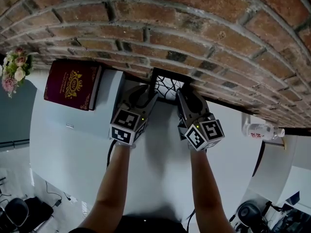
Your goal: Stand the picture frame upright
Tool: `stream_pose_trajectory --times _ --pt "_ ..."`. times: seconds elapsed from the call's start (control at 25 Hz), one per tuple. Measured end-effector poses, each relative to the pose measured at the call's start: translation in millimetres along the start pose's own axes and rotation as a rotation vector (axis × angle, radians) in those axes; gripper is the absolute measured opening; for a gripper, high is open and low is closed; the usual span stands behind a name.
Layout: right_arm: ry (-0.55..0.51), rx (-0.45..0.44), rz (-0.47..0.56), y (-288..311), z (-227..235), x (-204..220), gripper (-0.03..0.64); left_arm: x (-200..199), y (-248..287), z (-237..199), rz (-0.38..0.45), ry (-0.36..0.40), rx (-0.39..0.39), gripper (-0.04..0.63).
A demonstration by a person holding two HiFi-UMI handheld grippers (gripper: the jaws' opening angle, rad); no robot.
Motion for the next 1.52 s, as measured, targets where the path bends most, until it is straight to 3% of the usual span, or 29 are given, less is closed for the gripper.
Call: stream_pose_trajectory --times 0.52,0.6,1.12,1.36,1.52 --pt "0.031 0.026 0.022 -3.8 -1.4 1.6 0.113 -7.5 -4.7 3.2 0.033 -0.01 -0.004 0.173" --pt "0.032 0.028 0.021 -5.5 -2.1 1.8 0.143 -8.4 -6.1 4.2 0.034 -0.009 -0.004 0.173" --pt "0.053 0.102 0.016 -24.2 -6.6 4.7 0.143 -18.2 -20.0 11.5 0.049 0.004 -0.032 0.173" --pt "0.086 0.12 0.031 -34.9 -8.5 5.5 0.067 -14.6 -31.3 14.3 0.054 -0.017 -0.036 0.141" --pt "0.077 0.113 0.022 -39.1 -15.5 6.5 0.022 -14.8 -38.7 17.7 0.062 -0.007 -0.033 0.068"
Point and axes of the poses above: the fingertips, and each gripper's own axes: y forward along the fingers, z to its right, x out of its underside, the point moved 10 cm from there along -y, backward along the fingers, and after that the axes turned 10 degrees about y, right-handed, at the moved point
